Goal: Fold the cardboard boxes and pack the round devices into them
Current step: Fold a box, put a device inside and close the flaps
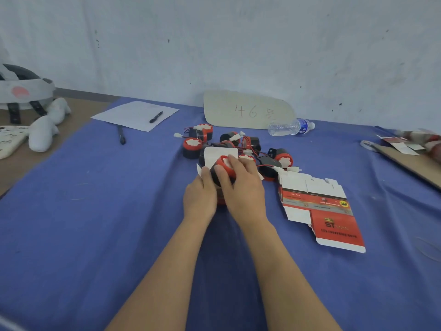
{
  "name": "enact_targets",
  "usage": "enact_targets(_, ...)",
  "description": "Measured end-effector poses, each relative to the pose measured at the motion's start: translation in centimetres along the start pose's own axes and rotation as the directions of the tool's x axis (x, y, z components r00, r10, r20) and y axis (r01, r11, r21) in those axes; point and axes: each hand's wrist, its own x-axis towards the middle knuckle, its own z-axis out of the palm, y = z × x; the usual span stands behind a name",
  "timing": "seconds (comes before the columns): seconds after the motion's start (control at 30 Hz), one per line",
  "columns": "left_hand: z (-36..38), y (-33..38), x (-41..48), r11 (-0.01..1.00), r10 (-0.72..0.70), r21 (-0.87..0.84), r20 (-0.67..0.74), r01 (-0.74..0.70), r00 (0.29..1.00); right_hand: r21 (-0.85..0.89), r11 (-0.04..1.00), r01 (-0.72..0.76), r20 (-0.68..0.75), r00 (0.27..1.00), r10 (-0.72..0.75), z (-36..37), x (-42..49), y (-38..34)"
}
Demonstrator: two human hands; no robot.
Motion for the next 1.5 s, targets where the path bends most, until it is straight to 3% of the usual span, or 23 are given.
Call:
enact_targets(0.17, 0.1, 0.0, 0.4, 0.998, -0.004, 0.063, -0.045, 0.007, 0.999, -0.103, 0.994, 0.028, 0.061, 0.998, -0.021, -0.4, 0.0, -0.3)
enact_targets(0.3, 0.2, -0.4, 0.1, 1.000, 0.017, 0.002, -0.066, -0.017, 0.998, -0.097, 0.994, -0.051, -0.019, 0.999, 0.050, -0.4, -0.1, -0.5)
enact_targets(0.37, 0.2, -0.4, -0.1, 0.999, 0.006, -0.052, -0.038, -0.008, 0.999, -0.191, 0.980, -0.055, -0.066, 0.997, 0.043, -0.4, -0.1, -0.5)
enact_targets(0.53, 0.2, -0.3, -0.1, 0.999, 0.025, -0.039, 0.004, -0.025, 1.000, -0.277, 0.959, -0.068, -0.060, 0.997, 0.054, -0.4, -0.1, -0.4)
enact_targets(0.63, 0.2, -0.4, -0.2, 0.999, 0.046, 0.001, 0.017, -0.046, 0.999, -0.238, 0.968, -0.078, -0.037, 0.997, 0.071, -0.7, -0.1, -0.4)
enact_targets(0.8, 0.2, -0.8, 0.2, 0.994, 0.090, 0.051, 0.040, -0.092, 0.995, -0.401, 0.916, -0.015, 0.070, 0.996, 0.047, -1.5, 0.1, -0.2)
enact_targets(1.07, 0.2, -0.6, 0.3, 0.997, 0.070, 0.022, 0.034, -0.071, 0.997, -0.373, 0.928, 0.016, 0.133, 0.990, 0.037, -1.9, 0.5, 0.3)
enact_targets(1.13, 0.0, -0.6, 0.1, 0.995, 0.093, 0.037, 0.035, -0.094, 0.995, -0.286, 0.958, 0.001, 0.065, 0.998, 0.019, -1.9, 0.4, 0.7)
enact_targets(1.23, 0.1, -0.9, -0.2, 0.977, 0.145, 0.145, 0.078, -0.155, 0.986, -0.132, 0.989, -0.065, -0.265, 0.964, 0.028, -2.6, 0.5, 1.0)
enact_targets(1.3, 0.1, -0.7, -0.4, 0.972, 0.128, 0.186, 0.088, -0.143, 0.988, -0.133, 0.979, -0.154, -0.382, 0.920, 0.093, -3.3, 0.8, 1.5)
enact_targets(1.4, 0.1, -0.5, -0.4, 0.975, 0.112, 0.186, 0.073, -0.124, 0.991, -0.201, 0.918, -0.341, -0.292, 0.916, 0.276, -4.1, 1.2, 2.6)
enact_targets(1.5, 0.3, -0.5, -0.4, 0.971, 0.111, 0.209, 0.051, -0.120, 0.992, -0.230, 0.906, -0.355, -0.213, 0.927, 0.309, -4.1, 1.1, 3.1)
